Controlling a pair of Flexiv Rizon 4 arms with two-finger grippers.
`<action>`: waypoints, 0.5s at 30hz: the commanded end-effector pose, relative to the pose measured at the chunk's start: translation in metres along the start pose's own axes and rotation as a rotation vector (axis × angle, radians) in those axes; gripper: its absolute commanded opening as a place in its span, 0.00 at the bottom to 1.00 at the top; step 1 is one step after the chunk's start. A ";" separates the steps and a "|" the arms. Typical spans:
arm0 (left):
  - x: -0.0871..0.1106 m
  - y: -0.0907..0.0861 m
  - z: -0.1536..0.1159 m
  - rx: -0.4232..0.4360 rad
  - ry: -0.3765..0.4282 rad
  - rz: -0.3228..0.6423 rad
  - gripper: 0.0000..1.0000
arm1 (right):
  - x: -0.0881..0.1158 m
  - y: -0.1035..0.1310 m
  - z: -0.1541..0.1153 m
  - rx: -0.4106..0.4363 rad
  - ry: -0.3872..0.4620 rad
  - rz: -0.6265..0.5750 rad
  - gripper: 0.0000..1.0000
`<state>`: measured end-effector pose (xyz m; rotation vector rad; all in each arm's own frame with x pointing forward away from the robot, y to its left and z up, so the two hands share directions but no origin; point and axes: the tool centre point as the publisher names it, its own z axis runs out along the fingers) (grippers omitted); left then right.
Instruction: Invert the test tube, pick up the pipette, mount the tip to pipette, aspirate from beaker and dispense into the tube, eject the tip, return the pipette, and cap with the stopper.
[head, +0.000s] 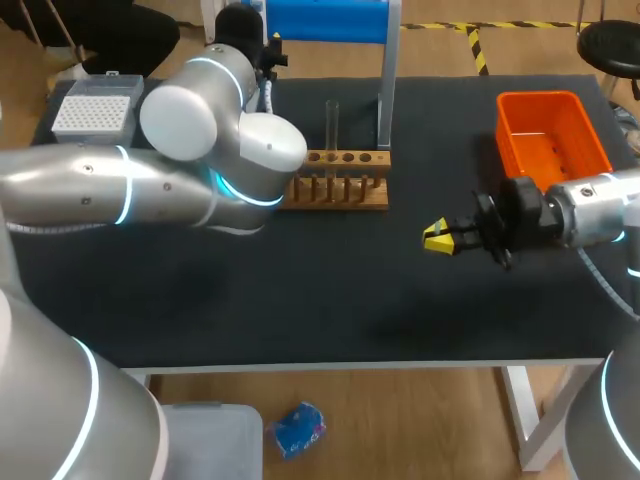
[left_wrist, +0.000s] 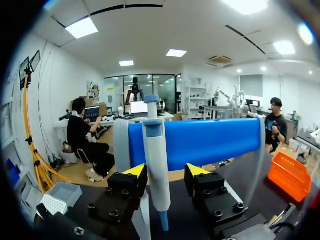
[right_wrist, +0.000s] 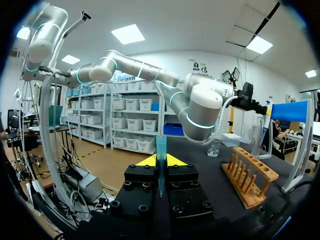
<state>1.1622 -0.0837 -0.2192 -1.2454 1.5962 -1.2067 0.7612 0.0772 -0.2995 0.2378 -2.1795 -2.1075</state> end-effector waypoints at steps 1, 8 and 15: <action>0.000 0.000 0.009 0.001 -0.004 0.002 0.45 | 0.000 0.000 0.000 0.000 0.001 0.000 0.00; -0.005 0.000 0.016 -0.007 -0.018 0.007 0.46 | 0.000 0.000 0.000 0.000 0.001 0.000 0.00; -0.009 -0.001 0.021 -0.014 -0.031 0.010 0.47 | 0.000 0.000 0.000 0.000 0.001 0.000 0.00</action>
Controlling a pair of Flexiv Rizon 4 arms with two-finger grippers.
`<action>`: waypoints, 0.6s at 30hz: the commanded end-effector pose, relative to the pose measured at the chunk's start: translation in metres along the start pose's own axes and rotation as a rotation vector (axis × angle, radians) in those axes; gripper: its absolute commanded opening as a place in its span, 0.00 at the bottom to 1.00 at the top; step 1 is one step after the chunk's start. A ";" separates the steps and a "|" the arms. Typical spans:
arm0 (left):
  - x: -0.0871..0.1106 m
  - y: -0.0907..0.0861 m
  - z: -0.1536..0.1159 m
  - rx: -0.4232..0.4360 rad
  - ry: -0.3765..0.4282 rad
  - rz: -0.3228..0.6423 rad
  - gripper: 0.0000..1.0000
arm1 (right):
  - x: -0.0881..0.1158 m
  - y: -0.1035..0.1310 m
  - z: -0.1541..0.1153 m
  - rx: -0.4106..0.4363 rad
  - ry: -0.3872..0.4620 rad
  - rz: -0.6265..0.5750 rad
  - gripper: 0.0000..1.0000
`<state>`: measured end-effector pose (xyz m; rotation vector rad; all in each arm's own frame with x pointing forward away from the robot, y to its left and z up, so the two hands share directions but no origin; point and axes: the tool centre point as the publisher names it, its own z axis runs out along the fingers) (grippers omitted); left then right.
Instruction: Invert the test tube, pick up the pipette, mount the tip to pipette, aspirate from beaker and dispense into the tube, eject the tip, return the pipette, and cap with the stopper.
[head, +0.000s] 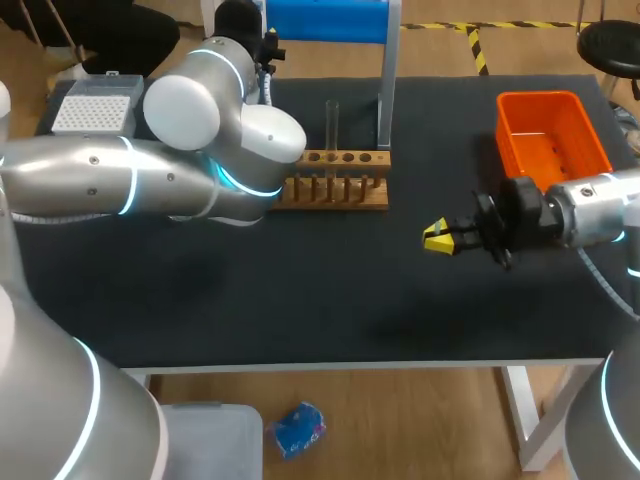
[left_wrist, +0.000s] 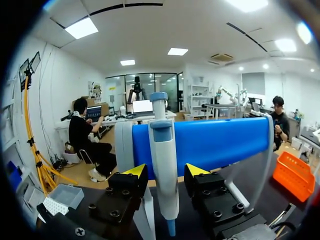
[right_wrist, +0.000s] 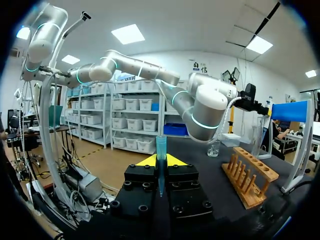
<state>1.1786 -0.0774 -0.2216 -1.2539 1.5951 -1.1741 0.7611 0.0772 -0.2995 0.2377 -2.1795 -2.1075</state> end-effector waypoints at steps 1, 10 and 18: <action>0.000 0.000 0.007 -0.001 -0.013 0.001 0.47 | 0.000 0.000 0.000 0.000 0.001 0.000 0.00; -0.001 -0.001 0.012 -0.001 -0.024 0.006 0.45 | 0.000 0.000 0.000 0.000 0.001 0.000 0.00; -0.003 0.000 0.015 0.001 -0.034 0.003 0.43 | 0.000 0.000 0.000 0.000 0.001 0.000 0.00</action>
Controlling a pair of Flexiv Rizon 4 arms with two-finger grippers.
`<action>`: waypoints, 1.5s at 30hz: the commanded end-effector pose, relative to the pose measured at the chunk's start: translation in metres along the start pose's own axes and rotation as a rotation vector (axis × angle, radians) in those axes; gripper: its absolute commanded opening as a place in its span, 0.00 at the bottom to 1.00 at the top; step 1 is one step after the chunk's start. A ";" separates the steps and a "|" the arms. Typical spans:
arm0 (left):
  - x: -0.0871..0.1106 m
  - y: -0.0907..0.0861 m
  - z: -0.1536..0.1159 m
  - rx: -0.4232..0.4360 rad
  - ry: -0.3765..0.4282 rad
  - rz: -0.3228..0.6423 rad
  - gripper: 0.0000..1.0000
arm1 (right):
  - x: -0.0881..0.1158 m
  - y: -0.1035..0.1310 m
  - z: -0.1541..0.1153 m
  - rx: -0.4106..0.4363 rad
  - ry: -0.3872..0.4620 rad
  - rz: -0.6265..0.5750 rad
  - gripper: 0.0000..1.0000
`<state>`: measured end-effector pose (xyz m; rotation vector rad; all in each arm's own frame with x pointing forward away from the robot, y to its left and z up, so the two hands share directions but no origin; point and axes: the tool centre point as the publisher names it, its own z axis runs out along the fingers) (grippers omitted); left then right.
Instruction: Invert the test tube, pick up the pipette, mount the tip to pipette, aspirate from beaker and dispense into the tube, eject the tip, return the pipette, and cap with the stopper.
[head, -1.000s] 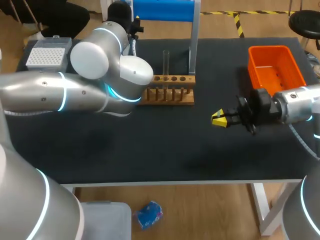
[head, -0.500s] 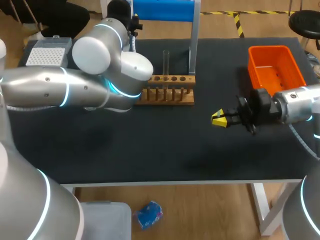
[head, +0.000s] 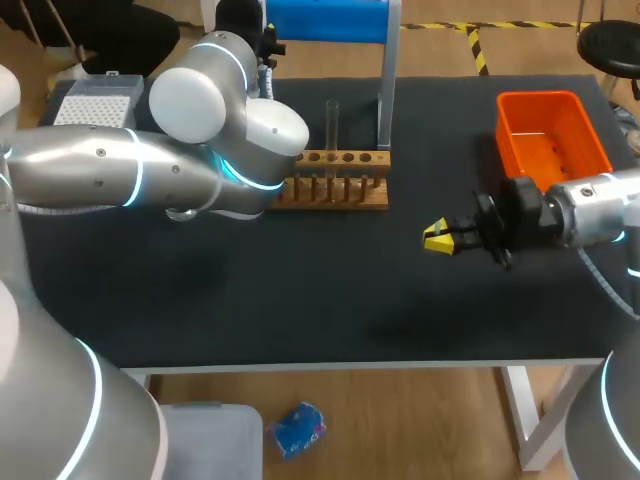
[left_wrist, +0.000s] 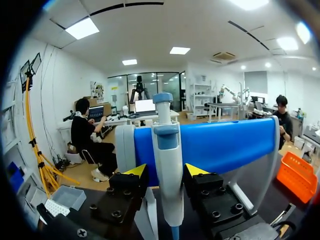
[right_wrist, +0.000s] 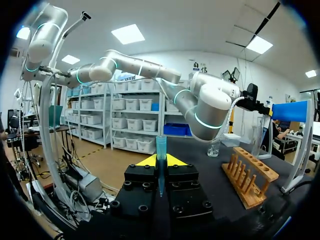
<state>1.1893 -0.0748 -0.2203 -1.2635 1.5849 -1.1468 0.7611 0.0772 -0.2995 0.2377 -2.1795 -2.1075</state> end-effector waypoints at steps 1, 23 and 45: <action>0.002 0.004 0.006 0.008 -0.011 -0.002 0.43 | 0.000 0.000 0.000 0.000 0.002 0.000 0.00; -0.003 0.001 0.006 0.021 -0.071 -0.020 0.00 | 0.000 0.000 0.000 0.000 0.002 0.000 0.00; -0.004 -0.057 -0.009 0.114 -0.071 0.041 0.00 | 0.000 0.000 0.000 0.000 0.002 0.000 0.00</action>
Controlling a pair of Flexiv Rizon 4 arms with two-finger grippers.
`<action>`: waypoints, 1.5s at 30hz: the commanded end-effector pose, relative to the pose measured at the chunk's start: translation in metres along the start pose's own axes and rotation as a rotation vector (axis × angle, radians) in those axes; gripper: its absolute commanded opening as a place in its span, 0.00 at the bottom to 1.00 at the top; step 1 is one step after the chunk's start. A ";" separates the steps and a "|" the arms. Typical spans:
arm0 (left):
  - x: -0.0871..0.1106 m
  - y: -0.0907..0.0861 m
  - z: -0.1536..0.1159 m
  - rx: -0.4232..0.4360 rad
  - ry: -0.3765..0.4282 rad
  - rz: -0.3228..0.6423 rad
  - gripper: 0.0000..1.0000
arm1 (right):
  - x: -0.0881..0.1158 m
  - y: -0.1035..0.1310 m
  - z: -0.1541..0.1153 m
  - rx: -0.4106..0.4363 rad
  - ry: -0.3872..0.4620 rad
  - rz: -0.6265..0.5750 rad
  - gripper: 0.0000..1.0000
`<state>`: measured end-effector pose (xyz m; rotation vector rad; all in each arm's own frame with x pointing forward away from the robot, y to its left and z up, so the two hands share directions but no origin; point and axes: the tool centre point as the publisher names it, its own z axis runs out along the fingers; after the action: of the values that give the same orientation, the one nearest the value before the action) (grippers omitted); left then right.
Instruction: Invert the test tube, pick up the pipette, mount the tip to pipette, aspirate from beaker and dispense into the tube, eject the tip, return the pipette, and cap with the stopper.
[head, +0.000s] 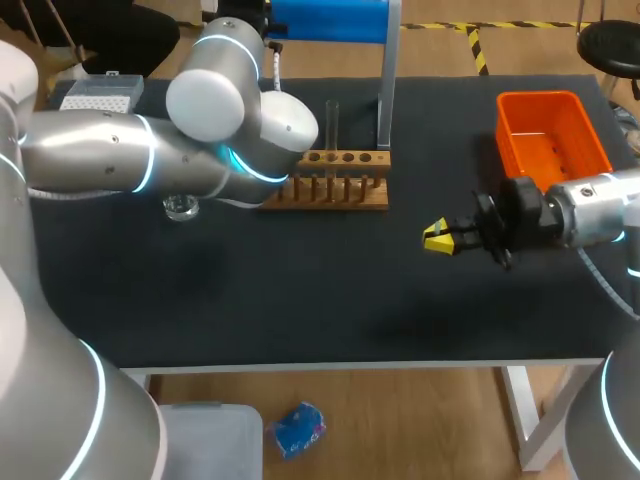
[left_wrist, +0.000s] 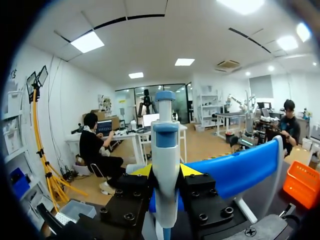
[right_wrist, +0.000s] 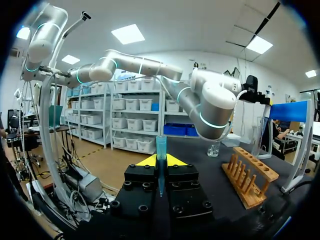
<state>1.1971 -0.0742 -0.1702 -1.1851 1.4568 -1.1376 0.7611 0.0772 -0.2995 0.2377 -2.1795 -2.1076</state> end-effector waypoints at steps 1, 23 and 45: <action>0.000 -0.010 -0.003 0.005 0.011 0.007 0.00 | 0.000 0.000 0.000 0.000 0.002 0.000 0.00; 0.036 -0.060 -0.139 0.062 0.579 -0.052 0.00 | 0.000 0.000 0.000 0.000 0.002 0.000 0.00; 0.097 -0.051 -0.280 0.124 1.272 0.017 0.00 | 0.000 0.000 0.000 0.000 0.002 0.000 0.00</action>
<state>0.9464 -0.1734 -0.0848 -0.7307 1.9435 -1.7041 0.7611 0.0772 -0.2995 0.2378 -2.1794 -2.1075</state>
